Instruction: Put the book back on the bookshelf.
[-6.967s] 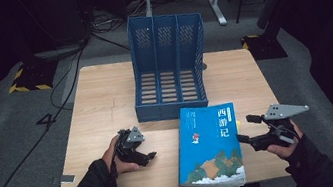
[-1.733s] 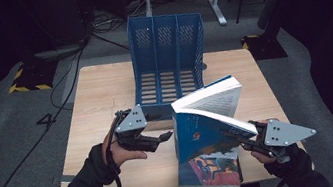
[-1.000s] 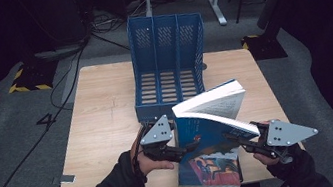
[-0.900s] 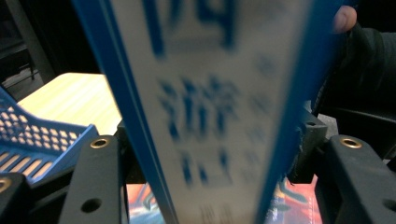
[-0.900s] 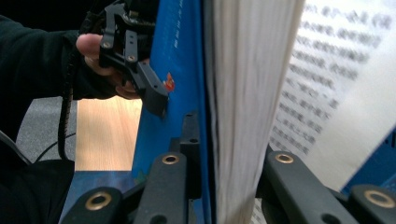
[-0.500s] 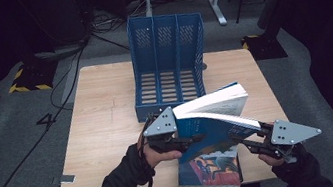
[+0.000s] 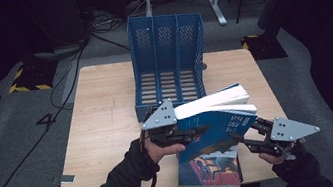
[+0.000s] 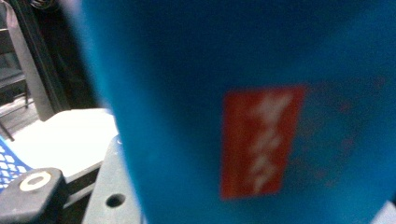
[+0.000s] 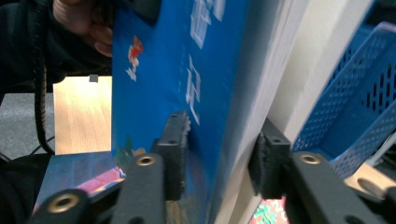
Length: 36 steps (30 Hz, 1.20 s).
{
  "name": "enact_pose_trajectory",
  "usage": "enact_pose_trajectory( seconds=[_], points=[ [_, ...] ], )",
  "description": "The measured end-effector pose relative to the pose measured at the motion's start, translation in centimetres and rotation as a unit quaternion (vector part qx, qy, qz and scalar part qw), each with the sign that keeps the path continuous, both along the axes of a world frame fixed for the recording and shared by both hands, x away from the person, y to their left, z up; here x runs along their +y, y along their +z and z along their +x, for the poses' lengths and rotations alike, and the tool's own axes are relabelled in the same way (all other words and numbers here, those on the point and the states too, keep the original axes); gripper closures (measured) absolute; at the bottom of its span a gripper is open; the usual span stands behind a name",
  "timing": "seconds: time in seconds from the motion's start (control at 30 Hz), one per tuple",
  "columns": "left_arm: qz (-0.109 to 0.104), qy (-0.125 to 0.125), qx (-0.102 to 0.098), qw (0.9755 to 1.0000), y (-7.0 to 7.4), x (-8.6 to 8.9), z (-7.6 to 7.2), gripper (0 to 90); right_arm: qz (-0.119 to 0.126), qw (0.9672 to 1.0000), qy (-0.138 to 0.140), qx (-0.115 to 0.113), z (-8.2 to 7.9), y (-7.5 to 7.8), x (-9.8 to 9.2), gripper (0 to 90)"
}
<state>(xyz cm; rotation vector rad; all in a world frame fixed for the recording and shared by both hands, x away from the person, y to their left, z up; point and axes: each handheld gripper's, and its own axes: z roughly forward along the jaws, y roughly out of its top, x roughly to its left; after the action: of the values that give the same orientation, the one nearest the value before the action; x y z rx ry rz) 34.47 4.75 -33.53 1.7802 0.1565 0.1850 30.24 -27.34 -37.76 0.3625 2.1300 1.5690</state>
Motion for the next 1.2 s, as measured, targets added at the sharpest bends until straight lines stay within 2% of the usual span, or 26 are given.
enact_pose_trajectory(
  seconds=[0.17, 0.2, 0.23, 0.27, 0.3, 0.33, 0.43, 0.47, 0.53, 0.57, 0.6, 0.63, 0.73, 0.8, 0.83, 0.87, 0.93, 1.03, 1.2],
  points=[
    [0.007, 0.010, -0.002, 0.9999, 0.2, 0.0, 0.0, 58.1, -0.023, 0.9991, -0.030, 0.021, 0.3, -1.1, -1.1, 45.6],
    [0.007, 0.011, -0.001, 0.9999, 0.2, 0.0, 0.0, 58.5, -0.028, 0.9983, -0.041, 0.029, 0.5, -1.6, -1.3, 45.2],
    [0.007, 0.011, -0.001, 0.9999, 0.2, 0.0, 0.0, 58.7, -0.031, 0.9970, -0.050, 0.049, 0.9, -2.2, -1.7, 44.2],
    [0.007, 0.011, -0.001, 0.9999, 0.2, 0.0, 0.0, 58.9, -0.032, 0.9962, -0.055, 0.060, 1.1, -2.7, -1.8, 42.5],
    [0.007, 0.010, -0.002, 0.9999, 0.2, 0.0, 0.0, 58.9, -0.032, 0.9962, -0.055, 0.060, 1.1, -2.7, -1.8, 42.5],
    [0.008, 0.010, -0.003, 0.9999, 0.2, 0.0, 0.0, 59.2, -0.056, 0.9933, -0.070, 0.073, 1.6, -3.9, -2.1, 39.1],
    [0.009, 0.009, -0.005, 0.9999, 0.2, 0.0, -0.1, 59.5, -0.059, 0.9917, -0.076, 0.086, 2.0, -4.7, -2.6, 35.8],
    [0.010, 0.010, -0.006, 0.9999, 0.2, 0.0, -0.1, 59.5, -0.062, 0.9904, -0.081, 0.093, 2.2, -5.0, -2.8, 32.5],
    [0.009, 0.009, -0.006, 0.9999, 0.2, 0.0, -0.1, 59.6, -0.070, 0.9883, -0.096, 0.096, 2.7, -5.6, -3.4, 34.4],
    [0.009, 0.008, -0.007, 0.9999, 0.2, 0.0, -0.1, 59.6, -0.070, 0.9873, -0.099, 0.103, 3.0, -5.9, -3.9, 31.8],
    [0.009, 0.008, -0.007, 0.9999, 0.2, 0.0, -0.1, 59.6, -0.074, 0.9855, -0.096, 0.118, 3.4, -6.3, -4.5, 30.1],
    [0.009, 0.008, -0.008, 0.9999, 0.2, 0.0, -0.1, 59.6, -0.085, 0.9816, -0.111, 0.131, 3.9, -6.8, -5.0, 29.9],
    [0.009, 0.008, -0.010, 0.9999, 0.2, 0.0, -0.1, 59.7, -0.076, 0.9729, -0.149, 0.160, 4.9, -8.0, -6.3, 29.9],
    [0.008, 0.010, -0.010, 0.9999, 0.2, 0.0, -0.1, 59.7, -0.084, 0.9669, -0.177, 0.163, 5.4, -8.5, -6.8, 30.0],
    [0.007, 0.010, -0.009, 0.9999, 0.2, -0.1, -0.1, 59.7, -0.080, 0.9651, -0.185, 0.167, 5.6, -8.8, -7.0, 30.2],
    [0.007, 0.010, -0.009, 0.9999, 0.2, -0.1, 0.0, 59.8, -0.078, 0.9616, -0.197, 0.175, 6.0, -9.2, -7.3, 30.3],
    [0.008, 0.010, -0.009, 0.9999, 0.3, -0.1, 0.0, 59.9, -0.083, 0.9585, -0.208, 0.176, 6.2, -9.5, -7.4, 30.9],
    [0.008, 0.012, -0.005, 0.9999, 0.3, -0.2, 0.1, 60.1, -0.086, 0.9569, -0.217, 0.172, 6.4, -9.7, -7.4, 31.4],
    [0.017, 0.020, -0.011, 0.9996, 0.7, -0.8, 0.2, 60.4, -0.084, 0.9571, -0.222, 0.166, 6.5, -9.7, -7.4, 31.9]
  ],
)
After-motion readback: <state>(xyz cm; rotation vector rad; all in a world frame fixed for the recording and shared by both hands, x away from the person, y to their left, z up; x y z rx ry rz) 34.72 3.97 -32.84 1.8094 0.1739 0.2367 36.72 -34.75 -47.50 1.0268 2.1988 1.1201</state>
